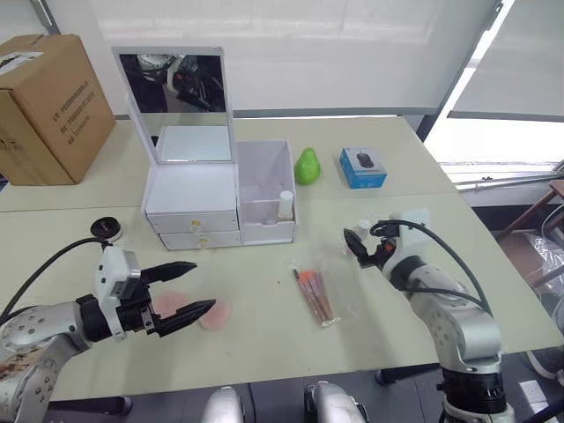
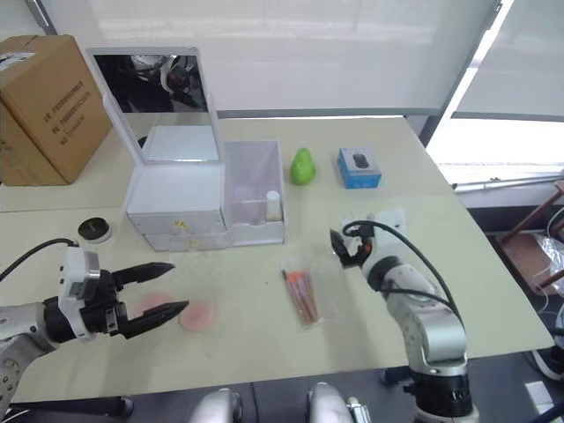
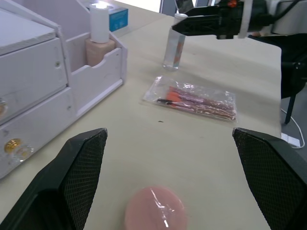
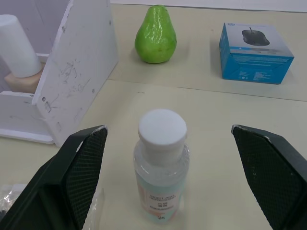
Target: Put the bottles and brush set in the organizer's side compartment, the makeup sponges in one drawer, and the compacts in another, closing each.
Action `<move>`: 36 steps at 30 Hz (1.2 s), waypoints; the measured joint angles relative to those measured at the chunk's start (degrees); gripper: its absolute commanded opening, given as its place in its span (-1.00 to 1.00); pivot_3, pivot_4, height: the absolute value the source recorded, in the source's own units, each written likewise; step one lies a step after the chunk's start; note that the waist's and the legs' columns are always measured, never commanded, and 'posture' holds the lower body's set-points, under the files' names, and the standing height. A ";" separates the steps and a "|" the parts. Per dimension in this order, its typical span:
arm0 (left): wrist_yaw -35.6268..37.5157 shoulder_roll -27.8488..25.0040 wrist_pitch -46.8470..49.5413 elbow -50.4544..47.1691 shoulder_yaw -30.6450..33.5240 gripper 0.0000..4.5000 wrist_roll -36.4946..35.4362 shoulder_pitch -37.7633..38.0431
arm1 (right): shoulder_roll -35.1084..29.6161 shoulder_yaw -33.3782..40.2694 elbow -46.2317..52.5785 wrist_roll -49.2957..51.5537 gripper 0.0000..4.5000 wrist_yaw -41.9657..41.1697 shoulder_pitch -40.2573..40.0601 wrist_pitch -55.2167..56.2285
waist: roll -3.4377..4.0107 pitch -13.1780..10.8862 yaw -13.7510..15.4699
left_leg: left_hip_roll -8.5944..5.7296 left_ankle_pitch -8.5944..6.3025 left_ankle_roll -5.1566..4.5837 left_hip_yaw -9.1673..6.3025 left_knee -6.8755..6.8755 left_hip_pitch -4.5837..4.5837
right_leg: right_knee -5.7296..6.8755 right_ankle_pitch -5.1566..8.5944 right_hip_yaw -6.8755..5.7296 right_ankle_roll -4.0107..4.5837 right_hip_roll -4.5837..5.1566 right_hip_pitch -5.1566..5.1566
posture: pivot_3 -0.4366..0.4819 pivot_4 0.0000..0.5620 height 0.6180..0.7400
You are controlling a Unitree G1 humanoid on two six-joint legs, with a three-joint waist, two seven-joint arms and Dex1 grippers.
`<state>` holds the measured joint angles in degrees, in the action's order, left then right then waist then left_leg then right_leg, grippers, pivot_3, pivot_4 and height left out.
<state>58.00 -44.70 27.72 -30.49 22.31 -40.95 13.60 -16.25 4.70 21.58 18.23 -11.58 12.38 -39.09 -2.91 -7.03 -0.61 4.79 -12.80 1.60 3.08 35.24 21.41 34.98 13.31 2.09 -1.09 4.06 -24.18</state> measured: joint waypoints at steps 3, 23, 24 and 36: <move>-0.22 0.00 0.00 -0.51 0.00 1.00 -0.15 0.09 | 0.26 -0.16 -0.12 -0.09 1.00 -0.04 0.00 0.26 | 0.00 0.00 -0.04 | -0.01 0.00 0.00 0.01 0.00 -0.01 | 0.00 0.00 0.07 0.00 -0.02 0.00 | -0.05 -0.47 0.70; -1.34 0.00 0.02 -0.66 -1.20 1.00 -1.15 -1.47 | 0.82 0.50 -0.17 0.11 -0.61 -0.83 0.01 0.81 | 0.01 0.00 -0.08 | 0.01 0.00 0.00 -0.06 0.01 -0.06 | 0.00 0.00 0.28 0.00 -0.22 -0.02 | -0.05 -0.47 0.70; -1.45 0.00 0.02 -0.66 -1.22 1.00 -1.15 -1.57 | 0.73 0.54 -0.06 0.17 -0.61 -0.95 0.01 0.81 | 0.01 0.00 -0.08 | 0.01 0.00 0.00 -0.06 0.01 -0.06 | 0.00 0.00 0.29 0.00 -0.22 -0.02 | -0.05 -0.47 0.70; -18.37 11.79 0.18 -10.74 -2.17 1.00 -0.85 2.42 | -4.23 2.46 4.02 10.29 -0.61 -6.37 20.66 -8.30 | 0.00 0.08 -0.24 | 0.06 0.00 -0.01 -0.27 0.04 -0.10 | 0.00 -0.05 0.48 0.01 -0.50 0.07 | -0.05 -0.47 0.70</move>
<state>39.63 -32.92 27.90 -41.22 20.14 -41.80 16.02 -20.48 7.17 25.60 28.53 -17.95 33.03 -47.39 -2.91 -6.96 -0.85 4.85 -12.80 1.58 2.82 35.28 21.31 34.98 13.26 2.58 -1.08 3.57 -24.11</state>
